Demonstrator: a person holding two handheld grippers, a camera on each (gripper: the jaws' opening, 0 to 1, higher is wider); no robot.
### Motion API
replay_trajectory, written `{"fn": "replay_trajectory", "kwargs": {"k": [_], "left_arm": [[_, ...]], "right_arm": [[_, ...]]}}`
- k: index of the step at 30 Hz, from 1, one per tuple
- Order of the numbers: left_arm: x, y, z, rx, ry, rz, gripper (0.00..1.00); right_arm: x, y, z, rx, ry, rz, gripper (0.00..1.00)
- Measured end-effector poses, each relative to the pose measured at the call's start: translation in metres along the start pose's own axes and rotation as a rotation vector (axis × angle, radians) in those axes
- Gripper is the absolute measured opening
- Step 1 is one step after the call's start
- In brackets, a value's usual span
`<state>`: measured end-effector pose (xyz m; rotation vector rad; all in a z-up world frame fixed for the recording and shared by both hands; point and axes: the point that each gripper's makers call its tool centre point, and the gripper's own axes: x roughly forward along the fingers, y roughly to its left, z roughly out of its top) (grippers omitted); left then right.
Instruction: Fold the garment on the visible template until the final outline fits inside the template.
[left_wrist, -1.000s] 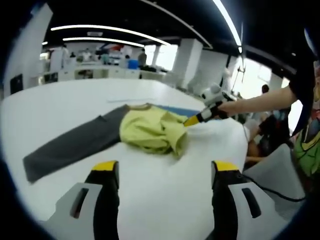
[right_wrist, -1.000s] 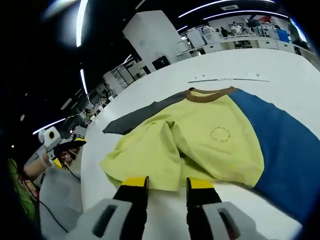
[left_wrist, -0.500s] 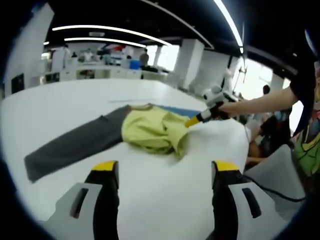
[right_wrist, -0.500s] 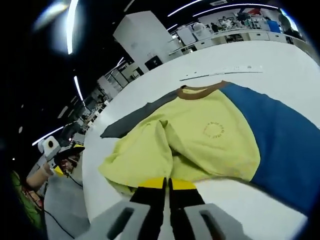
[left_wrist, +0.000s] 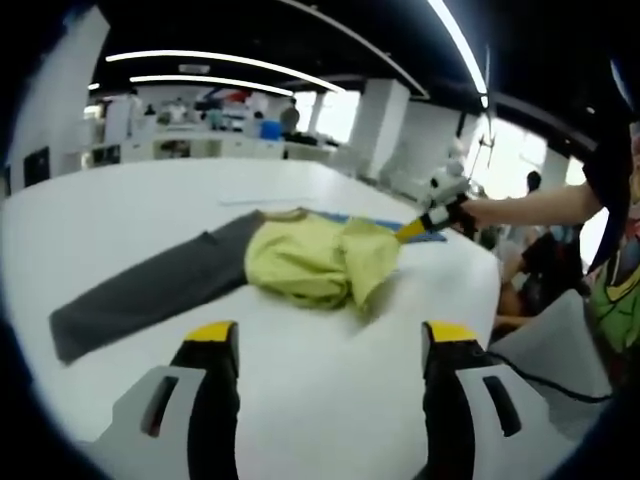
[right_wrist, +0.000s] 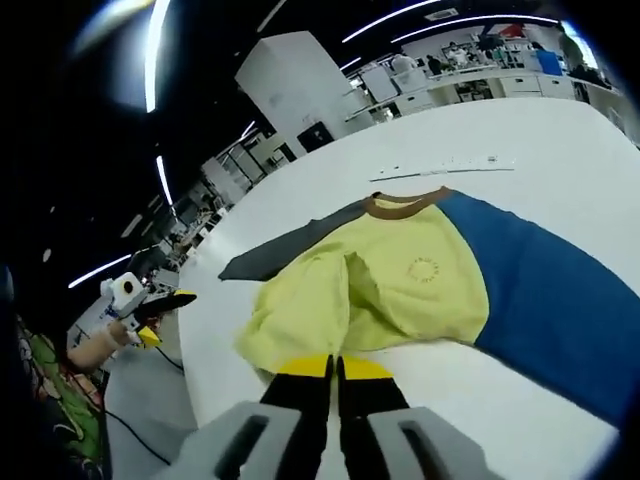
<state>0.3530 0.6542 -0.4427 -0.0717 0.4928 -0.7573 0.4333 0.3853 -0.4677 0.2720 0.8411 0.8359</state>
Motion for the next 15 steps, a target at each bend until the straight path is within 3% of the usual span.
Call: {"fn": "replay_trajectory", "kwargs": {"k": [8, 15], "left_arm": [[0.001, 0.002, 0.002, -0.005, -0.005, 0.004, 0.67], [0.008, 0.002, 0.004, -0.011, -0.005, -0.003, 0.62]], "right_arm": [[-0.05, 0.011, -0.001, 0.016, -0.063, -0.012, 0.0], [-0.078, 0.024, -0.025, 0.049, -0.082, -0.044, 0.0]]}}
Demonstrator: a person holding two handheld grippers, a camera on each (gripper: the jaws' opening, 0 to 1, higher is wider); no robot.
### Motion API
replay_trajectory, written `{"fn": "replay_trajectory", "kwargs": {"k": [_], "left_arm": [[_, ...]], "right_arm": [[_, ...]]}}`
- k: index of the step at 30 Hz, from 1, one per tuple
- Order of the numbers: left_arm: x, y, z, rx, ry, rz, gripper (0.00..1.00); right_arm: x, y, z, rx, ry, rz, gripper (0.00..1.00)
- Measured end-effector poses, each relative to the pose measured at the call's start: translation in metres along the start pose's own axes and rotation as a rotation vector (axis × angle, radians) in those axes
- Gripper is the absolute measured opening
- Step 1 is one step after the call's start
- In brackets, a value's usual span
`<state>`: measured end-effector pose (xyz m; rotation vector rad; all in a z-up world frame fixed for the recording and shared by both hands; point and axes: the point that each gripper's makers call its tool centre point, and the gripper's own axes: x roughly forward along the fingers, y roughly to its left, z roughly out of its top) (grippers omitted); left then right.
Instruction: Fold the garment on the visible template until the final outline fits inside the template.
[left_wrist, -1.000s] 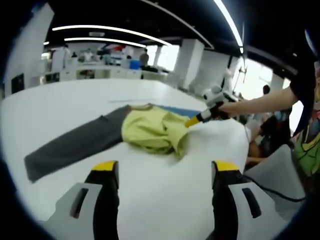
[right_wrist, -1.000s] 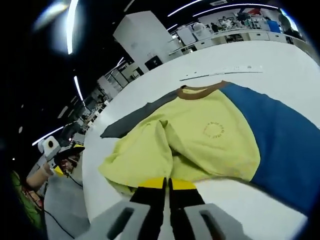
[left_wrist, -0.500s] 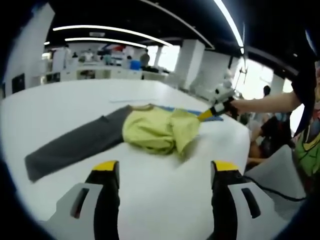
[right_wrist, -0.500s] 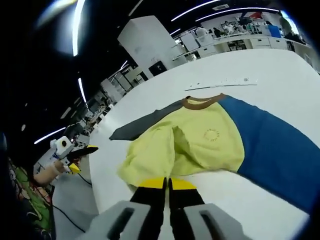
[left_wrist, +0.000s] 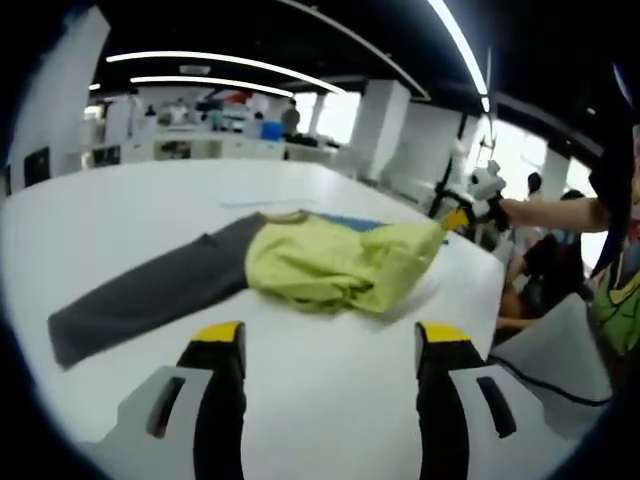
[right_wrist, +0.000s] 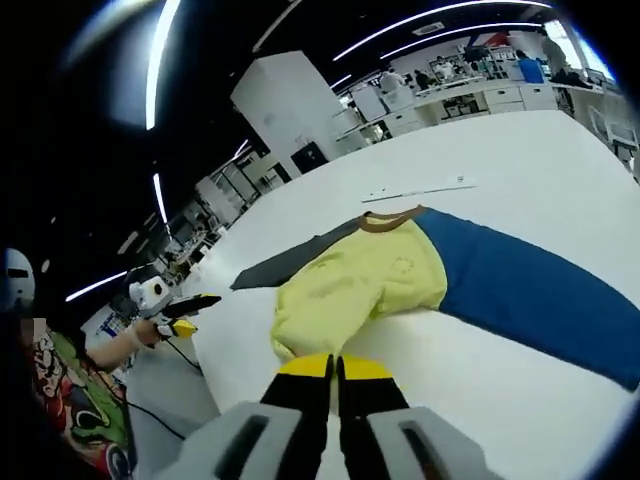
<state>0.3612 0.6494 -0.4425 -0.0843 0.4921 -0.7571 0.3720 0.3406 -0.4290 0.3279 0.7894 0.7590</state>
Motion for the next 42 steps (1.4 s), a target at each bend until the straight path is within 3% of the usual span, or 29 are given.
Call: {"fn": "replay_trajectory", "kwargs": {"k": [9, 16, 21, 27, 32, 34, 42], "left_arm": [[0.022, -0.005, 0.001, 0.024, 0.024, -0.025, 0.55], [0.051, -0.015, -0.003, 0.062, 0.07, -0.063, 0.48], [0.076, -0.016, -0.011, 0.175, 0.137, -0.076, 0.43], [0.094, -0.012, -0.023, 0.239, 0.191, -0.079, 0.36], [0.106, 0.0, -0.032, 0.412, 0.25, -0.043, 0.25], [0.109, 0.008, -0.035, 0.495, 0.279, -0.017, 0.25], [0.116, 0.009, -0.033, 0.647, 0.291, -0.023, 0.18]], "right_arm": [[-0.021, 0.003, -0.021, 0.054, -0.028, -0.033, 0.0], [-0.033, -0.011, -0.034, 0.11, -0.051, -0.08, 0.0], [-0.037, -0.018, -0.036, 0.137, -0.065, -0.096, 0.0], [-0.038, -0.023, -0.033, 0.145, -0.075, -0.1, 0.0], [-0.037, -0.023, -0.032, 0.145, -0.074, -0.099, 0.0], [-0.037, -0.024, -0.031, 0.15, -0.077, -0.098, 0.0], [-0.038, -0.027, -0.032, 0.166, -0.084, -0.099, 0.0]]}}
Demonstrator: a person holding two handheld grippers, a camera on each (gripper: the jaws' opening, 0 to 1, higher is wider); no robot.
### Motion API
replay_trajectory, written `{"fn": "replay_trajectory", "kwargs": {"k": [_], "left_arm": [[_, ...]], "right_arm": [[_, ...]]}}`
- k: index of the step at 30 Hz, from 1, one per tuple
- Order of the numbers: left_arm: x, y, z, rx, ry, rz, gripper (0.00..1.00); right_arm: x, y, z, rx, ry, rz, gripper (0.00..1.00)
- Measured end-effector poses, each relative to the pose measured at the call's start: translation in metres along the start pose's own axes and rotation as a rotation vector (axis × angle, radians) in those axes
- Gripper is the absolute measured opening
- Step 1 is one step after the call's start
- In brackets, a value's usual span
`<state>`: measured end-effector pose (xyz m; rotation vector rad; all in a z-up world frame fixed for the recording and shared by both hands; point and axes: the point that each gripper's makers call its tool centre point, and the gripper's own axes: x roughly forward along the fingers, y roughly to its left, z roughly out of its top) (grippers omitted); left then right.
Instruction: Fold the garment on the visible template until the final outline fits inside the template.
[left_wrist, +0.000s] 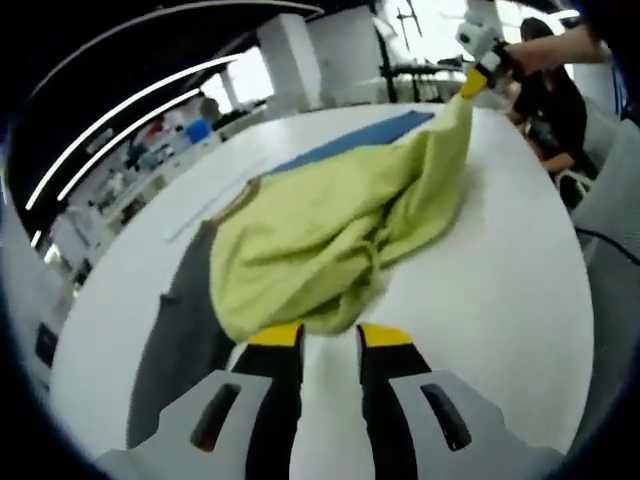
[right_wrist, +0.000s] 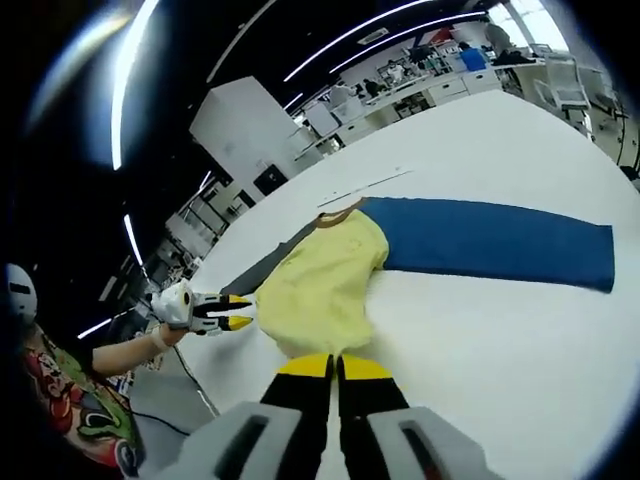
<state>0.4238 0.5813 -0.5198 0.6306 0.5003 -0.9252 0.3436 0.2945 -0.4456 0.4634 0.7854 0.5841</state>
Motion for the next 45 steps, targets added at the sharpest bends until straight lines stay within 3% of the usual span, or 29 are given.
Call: {"fn": "replay_trajectory", "kwargs": {"k": [4, 6, 10, 14, 17, 21, 31, 33, 36, 39, 43, 45], "left_arm": [[0.006, -0.001, 0.001, 0.037, 0.011, -0.01, 0.18], [0.008, -0.002, 0.005, -0.011, -0.002, -0.023, 0.18], [0.012, -0.006, 0.01, -0.02, -0.008, -0.037, 0.12], [0.016, -0.011, 0.016, -0.066, -0.013, -0.053, 0.11], [0.019, -0.017, 0.023, -0.164, -0.032, -0.071, 0.12], [0.021, -0.018, 0.028, -0.156, -0.033, -0.046, 0.12], [0.032, -0.019, 0.021, -0.164, 0.0, -0.003, 0.06], [0.032, -0.015, 0.021, -0.181, -0.003, 0.008, 0.0], [0.031, -0.014, 0.021, -0.228, -0.004, 0.004, 0.0], [0.026, -0.014, 0.023, -0.202, -0.007, 0.011, 0.0], [0.014, -0.017, 0.025, -0.105, -0.016, 0.027, 0.0], [0.01, -0.012, 0.03, -0.096, -0.04, 0.057, 0.06]], "right_arm": [[0.0, 0.0, 0.0, 0.003, -0.004, 0.0, 0.0], [-0.001, -0.002, 0.0, 0.003, -0.003, -0.003, 0.0], [-0.001, -0.003, -0.001, 0.008, -0.007, -0.004, 0.0], [-0.001, -0.004, 0.0, 0.009, -0.01, -0.004, 0.0], [-0.001, -0.004, 0.0, 0.01, -0.01, -0.005, 0.0], [-0.001, -0.004, 0.0, 0.011, -0.014, -0.004, 0.0], [-0.001, -0.005, 0.002, 0.011, -0.018, -0.005, 0.0], [-0.001, -0.004, 0.002, 0.012, -0.019, -0.003, 0.0], [-0.001, -0.004, 0.003, 0.012, -0.022, -0.005, 0.0], [0.0, -0.004, 0.003, 0.012, -0.024, -0.004, 0.0], [0.0, -0.003, 0.002, 0.015, -0.023, -0.002, 0.0], [0.0, -0.003, 0.002, 0.012, -0.024, -0.001, 0.0]]}}
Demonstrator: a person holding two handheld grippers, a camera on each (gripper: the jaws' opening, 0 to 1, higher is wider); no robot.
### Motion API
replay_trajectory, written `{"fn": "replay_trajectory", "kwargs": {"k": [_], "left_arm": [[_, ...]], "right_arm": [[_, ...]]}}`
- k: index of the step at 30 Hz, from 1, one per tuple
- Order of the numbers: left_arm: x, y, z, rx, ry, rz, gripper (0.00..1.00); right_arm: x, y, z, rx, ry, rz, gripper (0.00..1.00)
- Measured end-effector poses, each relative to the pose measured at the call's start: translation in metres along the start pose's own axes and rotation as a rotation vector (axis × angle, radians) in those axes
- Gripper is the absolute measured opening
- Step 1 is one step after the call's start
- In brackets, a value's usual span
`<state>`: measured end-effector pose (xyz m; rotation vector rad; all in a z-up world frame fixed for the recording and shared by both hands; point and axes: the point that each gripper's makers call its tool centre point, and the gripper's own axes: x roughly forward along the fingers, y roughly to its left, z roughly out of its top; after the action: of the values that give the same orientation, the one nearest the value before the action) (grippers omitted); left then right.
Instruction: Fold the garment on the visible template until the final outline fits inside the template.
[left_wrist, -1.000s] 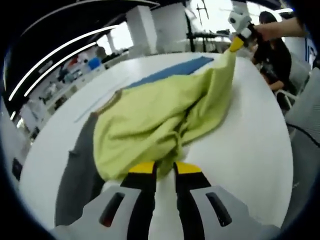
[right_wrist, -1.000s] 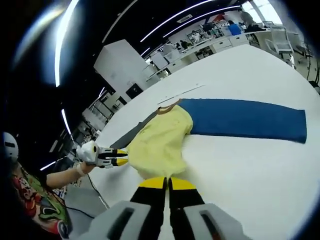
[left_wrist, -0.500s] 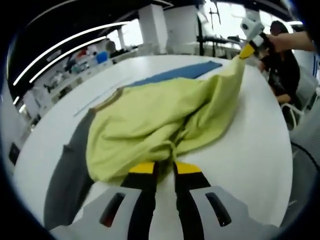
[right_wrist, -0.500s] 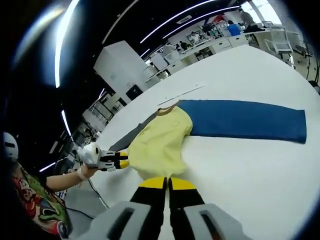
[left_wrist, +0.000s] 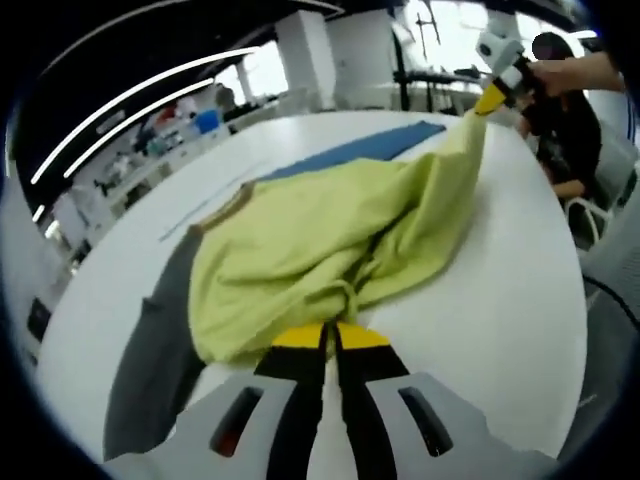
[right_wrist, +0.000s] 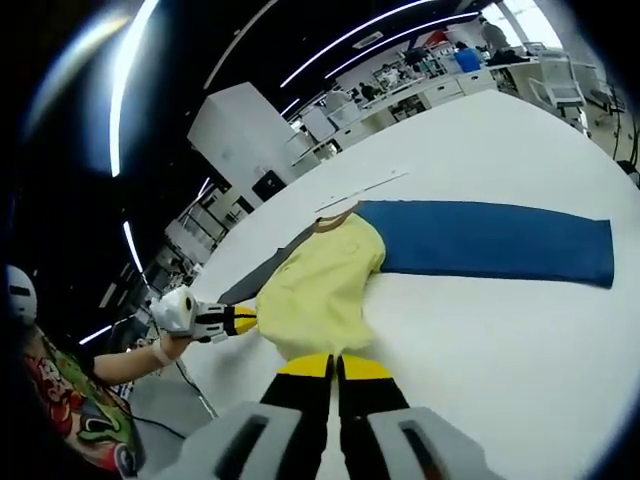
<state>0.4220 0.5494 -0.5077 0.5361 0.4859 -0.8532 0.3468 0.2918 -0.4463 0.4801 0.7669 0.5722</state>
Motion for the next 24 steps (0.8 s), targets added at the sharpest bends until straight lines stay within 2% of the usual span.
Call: {"fn": "replay_trajectory", "kwargs": {"k": [3, 4, 8, 13, 16, 19, 21, 24], "left_arm": [[-0.001, 0.007, 0.005, 0.015, -0.017, 0.021, 0.2], [-0.001, 0.008, 0.006, 0.021, -0.023, 0.024, 0.21], [0.005, 0.013, 0.006, 0.081, -0.009, 0.011, 0.16], [0.009, 0.012, 0.005, 0.14, 0.006, -0.006, 0.18], [0.011, 0.007, 0.005, 0.161, 0.008, -0.029, 0.12], [0.012, 0.005, 0.003, 0.159, 0.02, -0.041, 0.08], [0.013, 0.005, 0.002, 0.138, 0.02, -0.045, 0.0], [0.01, 0.007, 0.007, 0.12, 0.006, -0.048, 0.0]], "right_arm": [[0.0, -0.001, 0.0, -0.001, 0.002, -0.002, 0.0], [-0.001, -0.001, 0.0, 0.0, 0.003, -0.001, 0.0], [0.0, 0.0, 0.001, 0.003, -0.001, 0.0, 0.0], [0.0, -0.001, 0.001, 0.007, -0.004, -0.003, 0.0], [0.001, -0.001, 0.001, 0.01, -0.006, -0.004, 0.0], [0.001, -0.002, 0.0, 0.01, -0.004, -0.005, 0.0], [0.0, -0.001, 0.0, 0.011, -0.003, -0.005, 0.0], [0.0, -0.001, 0.0, 0.01, -0.002, -0.006, 0.0]]}}
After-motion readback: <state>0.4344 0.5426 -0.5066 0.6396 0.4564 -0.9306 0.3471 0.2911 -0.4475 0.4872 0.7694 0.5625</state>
